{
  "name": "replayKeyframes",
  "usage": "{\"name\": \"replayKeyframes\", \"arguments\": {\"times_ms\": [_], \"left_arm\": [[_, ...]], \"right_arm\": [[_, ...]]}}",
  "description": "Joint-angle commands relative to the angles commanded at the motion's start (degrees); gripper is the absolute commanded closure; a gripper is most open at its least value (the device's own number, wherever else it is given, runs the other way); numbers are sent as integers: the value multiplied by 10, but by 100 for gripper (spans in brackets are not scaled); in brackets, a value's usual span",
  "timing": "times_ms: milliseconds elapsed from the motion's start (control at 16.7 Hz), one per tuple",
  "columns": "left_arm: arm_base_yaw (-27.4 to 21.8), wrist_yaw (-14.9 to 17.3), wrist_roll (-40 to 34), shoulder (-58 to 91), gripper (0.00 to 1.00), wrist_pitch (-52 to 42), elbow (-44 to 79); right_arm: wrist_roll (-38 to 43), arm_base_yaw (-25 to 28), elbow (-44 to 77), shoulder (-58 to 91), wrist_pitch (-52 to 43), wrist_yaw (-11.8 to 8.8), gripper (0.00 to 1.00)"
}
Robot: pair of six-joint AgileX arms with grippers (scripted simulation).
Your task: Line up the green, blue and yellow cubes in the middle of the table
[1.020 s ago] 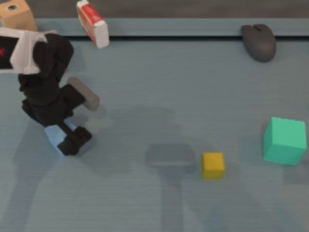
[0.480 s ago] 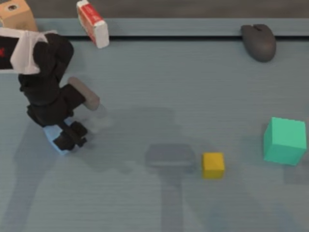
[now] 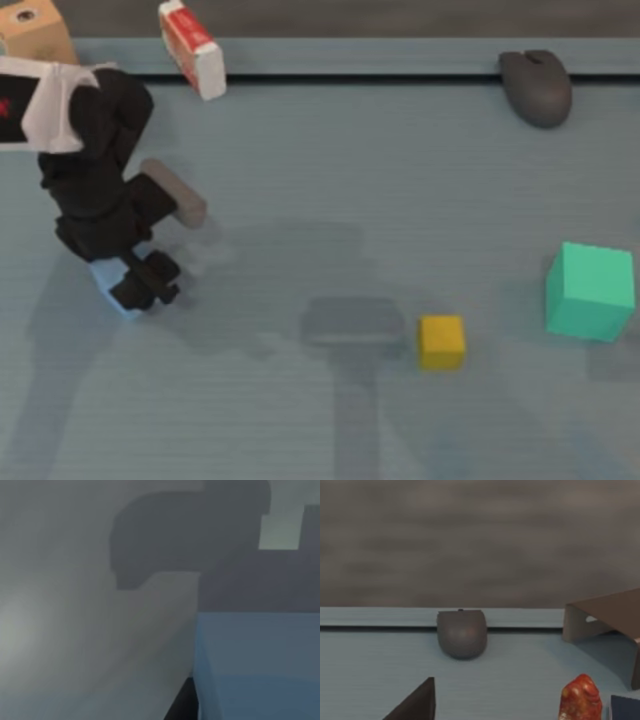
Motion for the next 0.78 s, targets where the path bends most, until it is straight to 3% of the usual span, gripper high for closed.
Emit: {"name": "replayKeyframes", "arguments": {"times_ms": [480,780], "left_arm": [[10,0,-2,-52,100,-137,81],[8,-1,-1,-54,100,-142,85]], "right_arm": [[0,0,0,0,0,0,0],[0,0,0,0,0,0,0]]}}
